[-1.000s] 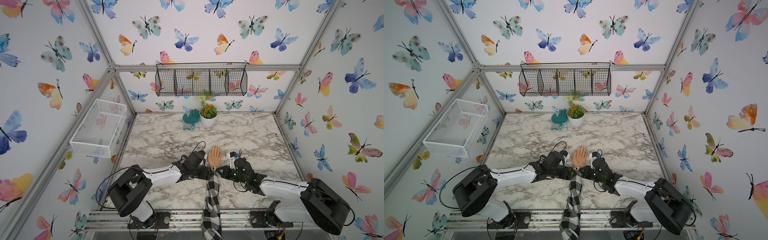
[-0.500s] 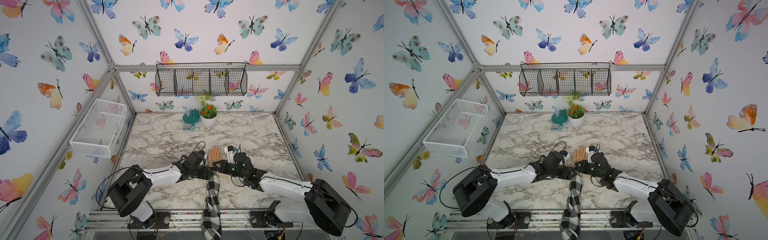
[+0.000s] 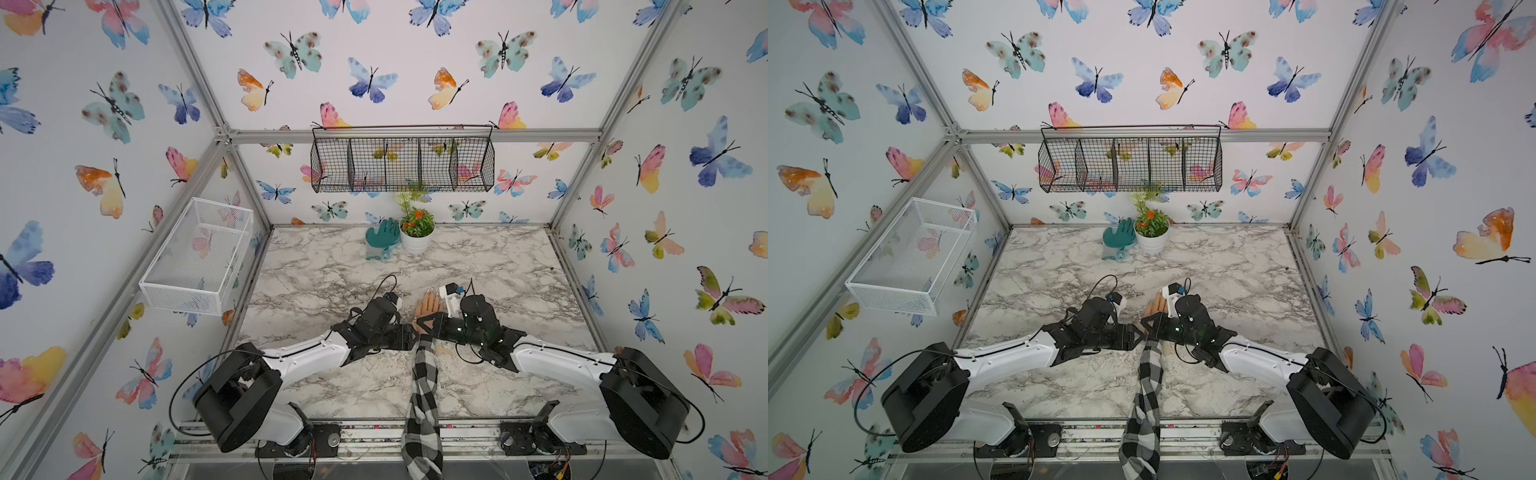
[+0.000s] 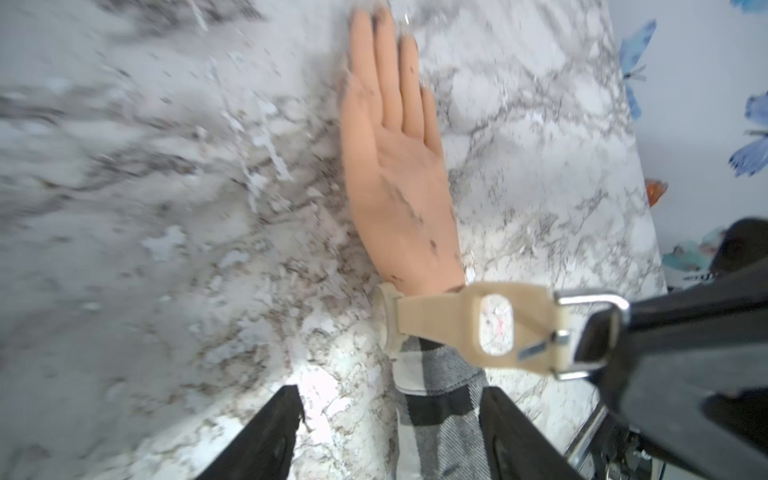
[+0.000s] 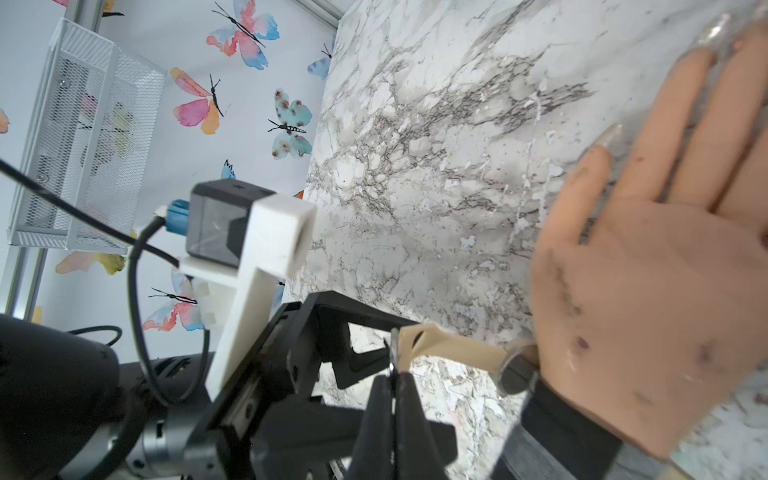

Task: Take off the watch
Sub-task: Take off the watch from the hand.

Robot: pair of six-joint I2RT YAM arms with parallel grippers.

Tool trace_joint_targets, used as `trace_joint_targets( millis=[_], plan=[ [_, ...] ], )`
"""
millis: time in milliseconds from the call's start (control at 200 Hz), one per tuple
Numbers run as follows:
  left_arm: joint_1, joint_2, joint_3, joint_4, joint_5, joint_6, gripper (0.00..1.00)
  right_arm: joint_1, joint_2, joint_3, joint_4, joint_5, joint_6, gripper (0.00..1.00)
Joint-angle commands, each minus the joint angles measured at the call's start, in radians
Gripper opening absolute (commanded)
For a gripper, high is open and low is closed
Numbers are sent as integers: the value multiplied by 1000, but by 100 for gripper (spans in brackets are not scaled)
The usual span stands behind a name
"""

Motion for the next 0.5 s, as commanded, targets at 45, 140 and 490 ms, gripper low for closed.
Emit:
trace_joint_targets(
  millis=[45, 140, 490],
  plan=[
    [122, -111, -15, -67, -73, -63, 72, -2, 59, 80, 24, -75, -34, 2],
    [202, -137, 6, -107, -73, -57, 72, -2, 93, 117, 38, -96, -35, 2],
    [423, -151, 27, -153, -39, -5, 73, 2, 254, 248, 101, -145, -21, 2]
  ],
)
